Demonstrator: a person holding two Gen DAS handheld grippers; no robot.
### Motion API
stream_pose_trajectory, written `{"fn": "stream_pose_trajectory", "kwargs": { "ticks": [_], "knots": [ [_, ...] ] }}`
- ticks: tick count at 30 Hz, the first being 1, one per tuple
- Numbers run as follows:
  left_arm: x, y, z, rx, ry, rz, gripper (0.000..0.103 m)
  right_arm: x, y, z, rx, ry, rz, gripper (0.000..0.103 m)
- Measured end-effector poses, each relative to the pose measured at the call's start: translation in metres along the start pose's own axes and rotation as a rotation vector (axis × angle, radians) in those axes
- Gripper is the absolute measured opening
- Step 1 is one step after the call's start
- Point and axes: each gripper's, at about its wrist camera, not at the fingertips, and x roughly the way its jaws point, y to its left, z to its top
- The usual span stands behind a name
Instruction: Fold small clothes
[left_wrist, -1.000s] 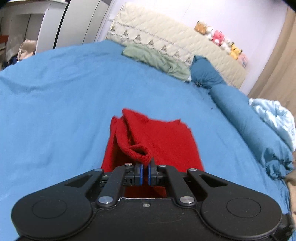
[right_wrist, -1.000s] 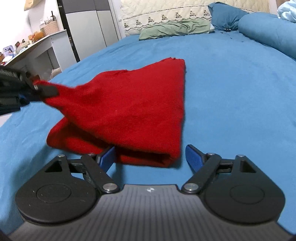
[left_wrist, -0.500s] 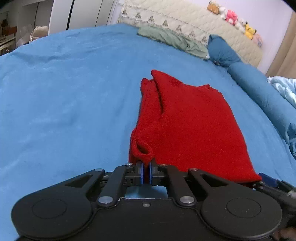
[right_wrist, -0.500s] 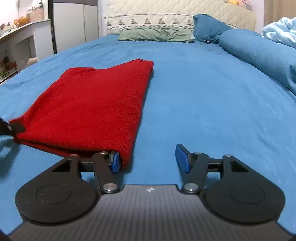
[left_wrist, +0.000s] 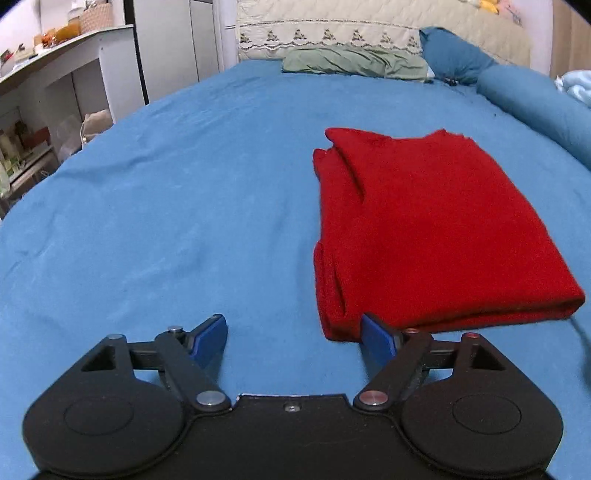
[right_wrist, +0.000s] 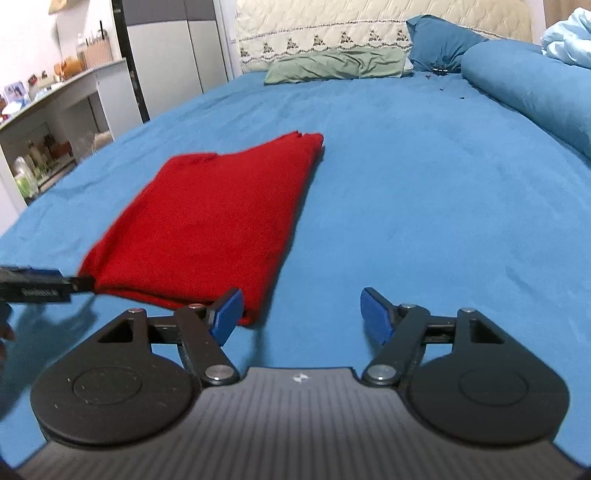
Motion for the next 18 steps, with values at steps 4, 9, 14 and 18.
{"fn": "stream_pose_trajectory", "kwargs": {
  "ticks": [4,9,14,18],
  "knots": [
    [-0.017,-0.001,0.017,-0.012,-0.039,-0.022,0.084,-0.010,-0.009,0.024,0.038,-0.001,0.077,0.097],
    [-0.025,-0.003,0.075,0.045,-0.069,-0.152,0.103,0.003,-0.025,0.075,0.157,0.061,0.203,0.103],
    [0.035,0.008,0.118,-0.014,0.052,-0.249,0.102,0.050,-0.032,0.112,0.238,0.190,0.235,0.103],
    [0.077,0.016,0.124,-0.094,0.117,-0.317,0.093,0.090,-0.033,0.115,0.258,0.254,0.224,0.103]
  ]
}}
